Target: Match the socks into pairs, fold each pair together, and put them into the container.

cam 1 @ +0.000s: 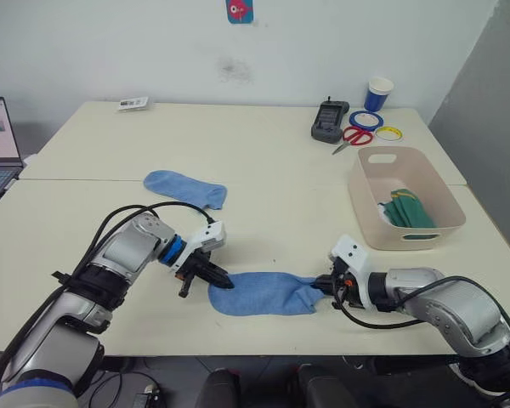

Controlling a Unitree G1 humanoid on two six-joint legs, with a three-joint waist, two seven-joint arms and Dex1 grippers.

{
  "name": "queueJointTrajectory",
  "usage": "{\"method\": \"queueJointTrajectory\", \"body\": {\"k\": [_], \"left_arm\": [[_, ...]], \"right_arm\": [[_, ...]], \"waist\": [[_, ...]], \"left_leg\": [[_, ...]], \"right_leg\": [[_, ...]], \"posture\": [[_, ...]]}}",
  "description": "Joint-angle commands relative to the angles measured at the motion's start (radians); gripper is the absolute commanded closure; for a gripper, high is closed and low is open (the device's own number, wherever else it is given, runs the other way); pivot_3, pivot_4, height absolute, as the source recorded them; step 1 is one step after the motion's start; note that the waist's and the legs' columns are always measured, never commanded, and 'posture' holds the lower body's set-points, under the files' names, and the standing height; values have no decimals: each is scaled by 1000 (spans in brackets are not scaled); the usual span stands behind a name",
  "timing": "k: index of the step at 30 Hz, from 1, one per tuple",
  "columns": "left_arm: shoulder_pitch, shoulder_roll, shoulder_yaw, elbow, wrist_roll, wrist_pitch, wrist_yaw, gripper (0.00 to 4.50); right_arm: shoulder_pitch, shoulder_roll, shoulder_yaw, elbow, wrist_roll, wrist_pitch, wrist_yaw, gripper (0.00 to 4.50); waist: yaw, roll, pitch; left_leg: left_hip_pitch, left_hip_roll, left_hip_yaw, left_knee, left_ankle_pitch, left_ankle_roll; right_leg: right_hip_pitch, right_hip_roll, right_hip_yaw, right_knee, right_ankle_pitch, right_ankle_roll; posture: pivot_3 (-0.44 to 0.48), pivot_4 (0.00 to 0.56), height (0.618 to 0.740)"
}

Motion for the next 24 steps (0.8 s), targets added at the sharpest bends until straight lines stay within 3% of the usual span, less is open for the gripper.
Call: {"method": "queueJointTrajectory", "body": {"k": [1,8,10,14,19,24], "left_arm": [[8,-4,13,43,77,-46,67,4500],[13,-39,54,103,131,-253,142,4500],[12,-46,60,118,138,-285,147,4500],[0,-54,96,126,104,-272,111,4500],[8,-39,152,53,47,-195,78,3336],[57,16,261,-36,-28,-1,110,1678]], "right_arm": [[3,-31,-8,-40,-23,-66,29,3132],[102,-190,-38,-105,-87,-245,133,523],[154,-245,-58,-84,-152,-363,154,34],[210,-228,-150,-103,-95,-424,185,34],[288,-178,-162,-186,-56,-404,164,0],[339,-101,-140,-217,-77,-374,80,0]], "waist": [[0,1,0],[2,2,-1],[3,3,-2],[1,3,-2],[-1,2,-1],[-6,1,-1]], "left_leg": [[0,0,0,0,0,0],[1,0,0,0,0,0],[1,0,0,0,0,0],[2,0,1,0,0,0],[2,1,0,0,0,0],[1,1,0,0,0,0]], "right_leg": [[0,0,0,0,0,0],[1,-1,0,0,0,0],[2,-2,0,-1,0,0],[2,-2,0,0,0,1],[2,0,-1,0,0,1],[1,1,0,0,0,1]], "posture": [[0,150,732],[0,150,732],[0,150,732],[0,150,732],[0,150,732],[0,150,732]]}}
